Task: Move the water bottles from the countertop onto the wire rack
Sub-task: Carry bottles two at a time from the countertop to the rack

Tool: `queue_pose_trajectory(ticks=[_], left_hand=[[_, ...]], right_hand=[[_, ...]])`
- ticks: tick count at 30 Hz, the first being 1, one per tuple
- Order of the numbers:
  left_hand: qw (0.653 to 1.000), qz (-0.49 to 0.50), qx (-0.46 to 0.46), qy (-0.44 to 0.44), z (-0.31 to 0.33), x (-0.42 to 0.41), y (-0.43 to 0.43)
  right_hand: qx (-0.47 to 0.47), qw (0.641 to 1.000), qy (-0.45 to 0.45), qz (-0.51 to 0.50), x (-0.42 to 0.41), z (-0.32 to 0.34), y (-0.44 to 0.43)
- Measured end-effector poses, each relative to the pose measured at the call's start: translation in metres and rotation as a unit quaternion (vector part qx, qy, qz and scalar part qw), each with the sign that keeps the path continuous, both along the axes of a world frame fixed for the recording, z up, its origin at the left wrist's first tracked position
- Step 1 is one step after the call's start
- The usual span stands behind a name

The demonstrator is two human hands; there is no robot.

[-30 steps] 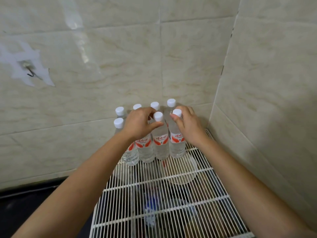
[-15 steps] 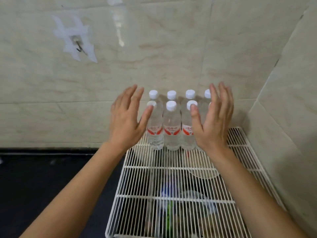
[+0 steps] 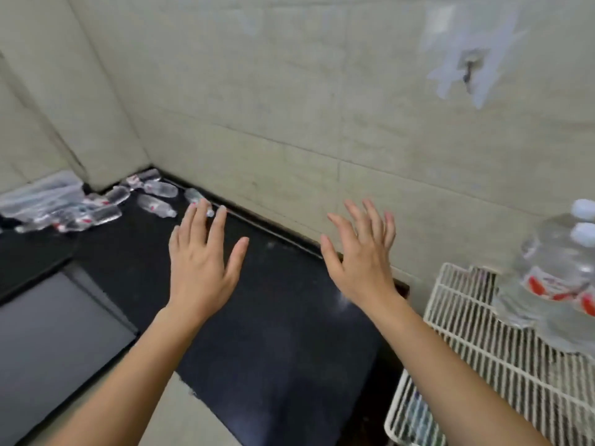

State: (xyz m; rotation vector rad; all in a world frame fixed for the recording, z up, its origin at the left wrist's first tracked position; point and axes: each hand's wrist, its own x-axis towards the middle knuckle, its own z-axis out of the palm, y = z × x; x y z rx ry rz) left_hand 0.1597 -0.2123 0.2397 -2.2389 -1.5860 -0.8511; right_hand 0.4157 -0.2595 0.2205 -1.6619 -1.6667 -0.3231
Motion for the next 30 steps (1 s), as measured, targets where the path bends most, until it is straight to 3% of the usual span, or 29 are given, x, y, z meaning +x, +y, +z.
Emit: queue_pose_trajectory(ticks=[5, 13, 23, 30], left_hand=[[0.998, 0.056, 0.002, -0.010, 0.002, -0.155, 0.045], [0.988, 0.142, -0.057, 0.004, -0.006, -0.377, 0.099], [0.982, 0.154, -0.106, -0.026, -0.030, -0.472, 0.183], [0.978, 0.118, -0.165, 0.057, -0.070, -0.509, 0.308]], right_hand=[[0.006, 0.999, 0.008, 0.054, -0.154, -0.002, 0.088], [-0.074, 0.983, -0.016, 0.167, -0.400, -0.027, 0.180], [-0.105, 0.979, -0.040, 0.169, -0.484, -0.034, 0.279], [-0.134, 0.979, -0.024, 0.155, -0.524, -0.078, 0.387]])
